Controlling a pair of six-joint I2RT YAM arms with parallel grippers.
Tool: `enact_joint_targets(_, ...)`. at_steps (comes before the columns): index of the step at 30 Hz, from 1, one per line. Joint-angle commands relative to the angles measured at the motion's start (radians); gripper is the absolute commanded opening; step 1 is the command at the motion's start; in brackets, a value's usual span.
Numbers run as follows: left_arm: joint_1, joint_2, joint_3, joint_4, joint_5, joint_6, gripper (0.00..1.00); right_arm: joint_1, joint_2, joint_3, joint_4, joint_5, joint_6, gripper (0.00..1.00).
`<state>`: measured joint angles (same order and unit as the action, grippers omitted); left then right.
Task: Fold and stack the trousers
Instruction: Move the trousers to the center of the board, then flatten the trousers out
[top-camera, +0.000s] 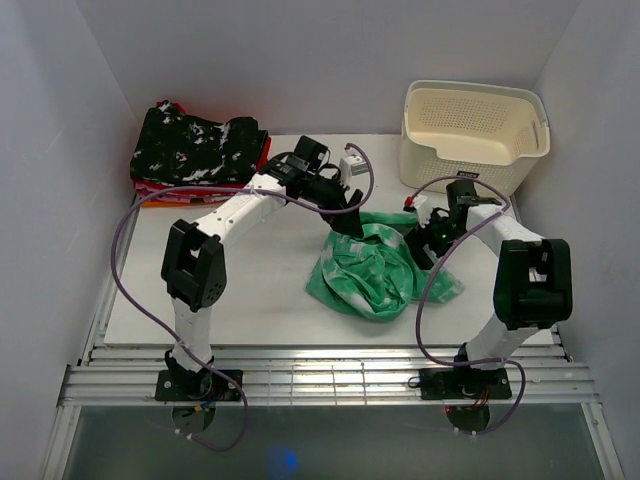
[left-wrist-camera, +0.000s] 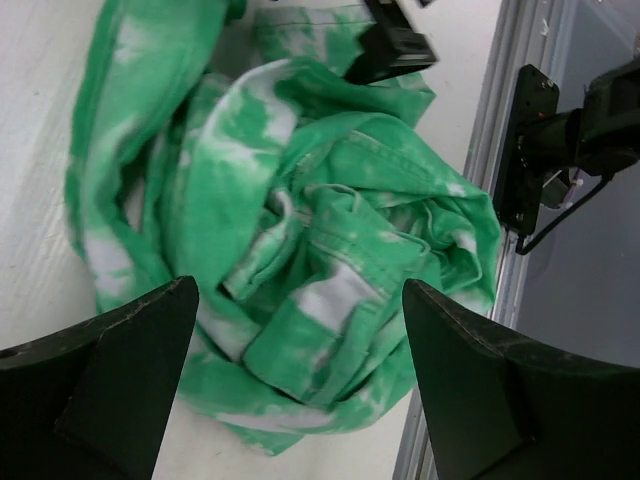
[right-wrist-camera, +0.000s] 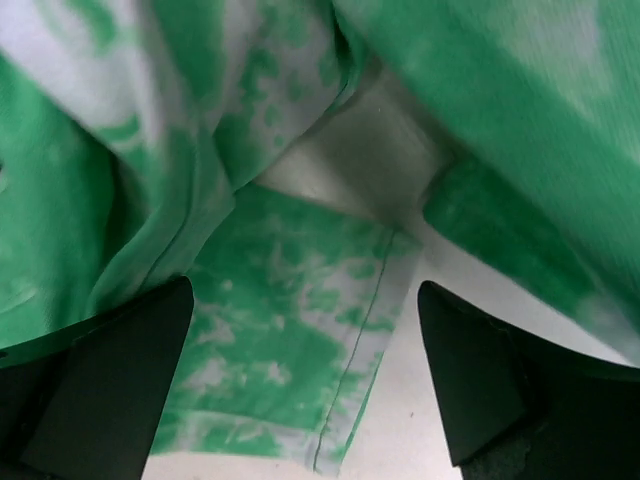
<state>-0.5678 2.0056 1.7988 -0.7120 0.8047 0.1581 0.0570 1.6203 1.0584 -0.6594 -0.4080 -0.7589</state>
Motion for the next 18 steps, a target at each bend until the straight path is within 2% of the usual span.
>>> enact_joint_targets(1, -0.015, -0.136, -0.058, 0.026, 0.011, 0.023, 0.93, 0.014, 0.056, 0.048, 0.053, -0.022, 0.027, 0.93)
enact_joint_targets(2, -0.015, -0.148, -0.081, 0.034, 0.008, 0.02, 0.93, 0.017, 0.079, 0.049, 0.107, 0.004, 0.038, 0.68)
enact_joint_targets(3, -0.015, -0.175, -0.131, 0.058, -0.002, 0.017, 0.91, 0.015, 0.09, 0.067, 0.134, 0.026, 0.071, 0.54)
enact_joint_targets(4, -0.015, -0.189, -0.156, 0.071, -0.005, 0.012, 0.89, 0.015, 0.107, 0.087, 0.156, 0.058, 0.088, 0.44)
enact_joint_targets(5, -0.015, -0.206, -0.18, 0.084, -0.013, -0.003, 0.88, 0.017, 0.115, 0.113, 0.162, 0.066, 0.098, 0.26)
enact_joint_targets(7, -0.014, -0.246, -0.26, 0.126, -0.061, -0.026, 0.8, 0.017, 0.134, 0.211, 0.155, 0.081, 0.138, 0.08)
enact_joint_targets(11, -0.012, -0.283, -0.393, 0.189, -0.205, -0.078, 0.67, 0.033, 0.193, 0.391, 0.098, 0.04, 0.17, 0.08)
enact_joint_targets(14, -0.012, -0.278, -0.469, 0.194, -0.165, -0.095, 0.59, 0.073, 0.269, 0.57, -0.011, 0.028, 0.204, 0.08)
enact_joint_targets(15, -0.012, -0.284, -0.484, 0.192, -0.138, -0.095, 0.59, 0.076, 0.286, 0.621, -0.052, 0.015, 0.214, 0.09)
enact_joint_targets(16, -0.014, -0.295, -0.493, 0.195, -0.113, -0.083, 0.61, 0.075, 0.296, 0.662, -0.112, -0.006, 0.234, 0.16)
enact_joint_targets(17, -0.015, -0.323, -0.492, 0.197, -0.092, -0.066, 0.71, 0.069, 0.285, 0.689, -0.124, -0.012, 0.278, 0.2)
enact_joint_targets(18, -0.015, -0.335, -0.478, 0.2, -0.097, -0.042, 0.77, 0.06, 0.264, 0.681, -0.126, -0.026, 0.297, 0.24)
